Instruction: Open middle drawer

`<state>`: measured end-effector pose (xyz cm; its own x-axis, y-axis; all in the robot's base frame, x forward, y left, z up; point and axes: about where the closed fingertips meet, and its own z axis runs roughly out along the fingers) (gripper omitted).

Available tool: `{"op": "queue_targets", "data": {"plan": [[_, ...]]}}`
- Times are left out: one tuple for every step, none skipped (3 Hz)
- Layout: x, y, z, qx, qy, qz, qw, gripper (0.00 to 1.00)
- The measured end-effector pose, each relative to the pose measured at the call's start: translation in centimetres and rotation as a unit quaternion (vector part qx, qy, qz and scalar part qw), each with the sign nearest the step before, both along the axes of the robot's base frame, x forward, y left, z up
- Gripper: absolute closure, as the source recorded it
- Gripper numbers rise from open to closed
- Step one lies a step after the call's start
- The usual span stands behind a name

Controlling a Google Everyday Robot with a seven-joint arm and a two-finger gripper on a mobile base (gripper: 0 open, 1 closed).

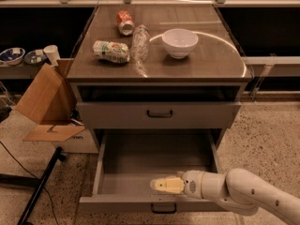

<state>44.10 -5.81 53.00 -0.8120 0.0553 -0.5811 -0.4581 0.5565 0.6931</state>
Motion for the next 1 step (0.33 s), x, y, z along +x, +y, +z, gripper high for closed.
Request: {"op": "queue_targets", "data": {"plan": [[0.00,0.00,0.00,0.000,0.000,0.000,1.0000,0.00]]}}
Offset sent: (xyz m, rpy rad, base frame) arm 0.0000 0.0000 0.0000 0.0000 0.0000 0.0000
